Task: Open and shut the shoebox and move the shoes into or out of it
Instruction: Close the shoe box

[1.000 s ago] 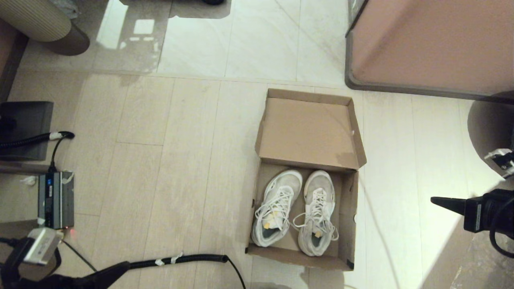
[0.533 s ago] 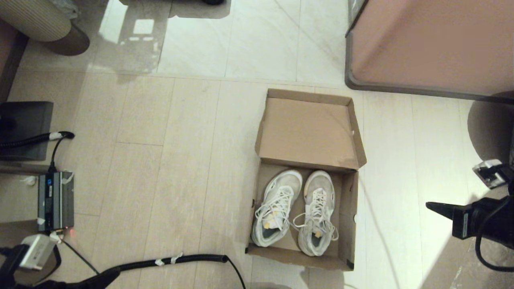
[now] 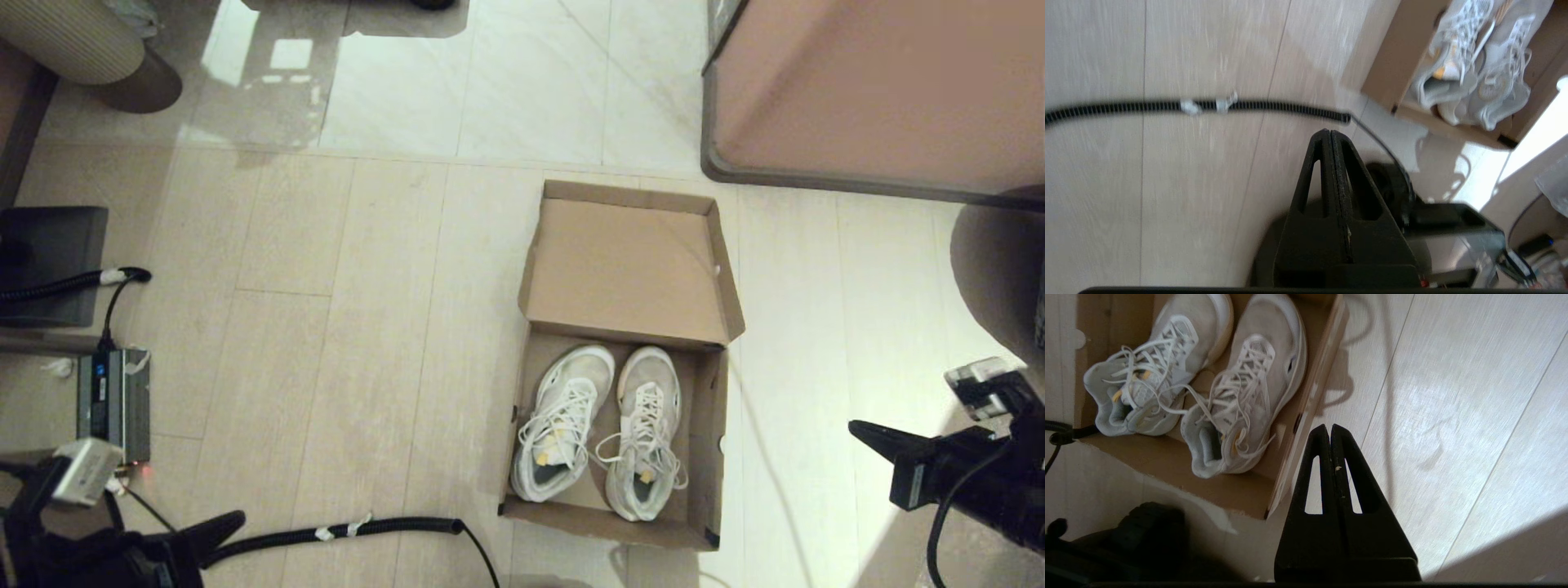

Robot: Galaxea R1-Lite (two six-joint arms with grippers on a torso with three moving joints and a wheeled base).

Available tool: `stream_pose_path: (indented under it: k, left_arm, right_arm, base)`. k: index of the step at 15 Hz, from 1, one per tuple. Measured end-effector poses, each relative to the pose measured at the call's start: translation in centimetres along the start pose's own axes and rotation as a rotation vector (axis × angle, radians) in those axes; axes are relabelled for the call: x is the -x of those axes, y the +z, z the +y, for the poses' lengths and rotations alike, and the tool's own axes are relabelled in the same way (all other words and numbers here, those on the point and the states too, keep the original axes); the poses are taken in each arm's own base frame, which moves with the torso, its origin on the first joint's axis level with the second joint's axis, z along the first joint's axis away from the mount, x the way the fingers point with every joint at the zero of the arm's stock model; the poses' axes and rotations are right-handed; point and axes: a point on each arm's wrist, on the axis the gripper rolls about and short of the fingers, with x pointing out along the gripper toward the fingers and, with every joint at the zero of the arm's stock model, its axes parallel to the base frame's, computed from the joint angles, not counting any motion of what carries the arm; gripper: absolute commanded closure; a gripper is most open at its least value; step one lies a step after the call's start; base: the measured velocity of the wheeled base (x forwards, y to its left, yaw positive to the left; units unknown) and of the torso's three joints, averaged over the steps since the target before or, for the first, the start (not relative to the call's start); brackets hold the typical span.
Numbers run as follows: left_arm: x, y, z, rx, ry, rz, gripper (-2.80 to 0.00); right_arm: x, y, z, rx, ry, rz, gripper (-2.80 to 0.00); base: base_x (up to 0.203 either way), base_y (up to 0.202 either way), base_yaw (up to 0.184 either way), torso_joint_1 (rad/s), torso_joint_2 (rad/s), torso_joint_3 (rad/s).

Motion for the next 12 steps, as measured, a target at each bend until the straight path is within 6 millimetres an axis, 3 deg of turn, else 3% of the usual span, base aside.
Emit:
stream_pose_path:
  k: [3,5,9,12]
  left_arm:
    - [-1.4,2.2,0.1,-0.006,-0.005,-0.026,0.0]
    - [-3.4,4.6,0.1,-0.012,-0.026,-0.047,0.0]
    - [-9.0,7.6,-0.5,-0.024,-0.194,-0.029,0.0]
    - [-13.5,8.9,-3.4,0.086,-0.356,0.003,0.0]
  right_arm:
    - [-2.6,0.4,-1.1,-0.061,-0.043,0.009,0.0]
    - [-4.3,0.3,-1.7,-0.07,-0.047,0.004,0.0]
    - [-7.8,-1.4,-2.9,-0.16,-0.051,-0.041,0.0]
    - [-10.5,-2.7,-3.7,-0.281,-0.048,-0.071,0.0]
  base:
    - [0.0,0.0,0.0,0.0,0.0,0.0]
    - [0.0,0.0,0.0,0.0,0.0,0.0]
    - [0.0,0.0,0.0,0.0,0.0,0.0]
    - [0.0,0.0,0.0,0.0,0.0,0.0]
